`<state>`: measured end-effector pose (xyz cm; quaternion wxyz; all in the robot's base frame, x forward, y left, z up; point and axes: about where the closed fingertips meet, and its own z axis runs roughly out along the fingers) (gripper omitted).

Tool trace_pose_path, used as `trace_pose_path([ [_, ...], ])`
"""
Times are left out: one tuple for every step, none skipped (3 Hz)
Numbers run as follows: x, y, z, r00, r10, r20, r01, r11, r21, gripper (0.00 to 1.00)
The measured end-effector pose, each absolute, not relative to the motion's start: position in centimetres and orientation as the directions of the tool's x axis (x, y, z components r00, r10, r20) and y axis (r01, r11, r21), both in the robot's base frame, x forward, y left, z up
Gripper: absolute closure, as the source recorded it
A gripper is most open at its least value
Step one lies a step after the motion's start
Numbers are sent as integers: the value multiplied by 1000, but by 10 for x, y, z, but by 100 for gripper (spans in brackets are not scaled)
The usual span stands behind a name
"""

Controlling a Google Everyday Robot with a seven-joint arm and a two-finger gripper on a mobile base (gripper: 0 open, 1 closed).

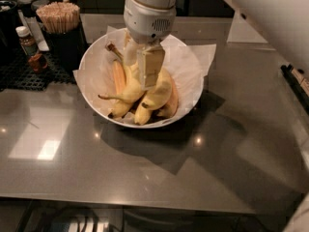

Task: Pick banana from white bowl

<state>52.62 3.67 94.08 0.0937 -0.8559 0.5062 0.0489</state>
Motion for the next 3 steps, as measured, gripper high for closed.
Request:
trace_pose_path([
  [521,42,908,524,-813,-255,-846,-531,-49,34],
  [521,42,908,524,-813,-255,-846,-531,-49,35],
  [531,47,914,536,-809,-241,-841,-536,-69,54],
])
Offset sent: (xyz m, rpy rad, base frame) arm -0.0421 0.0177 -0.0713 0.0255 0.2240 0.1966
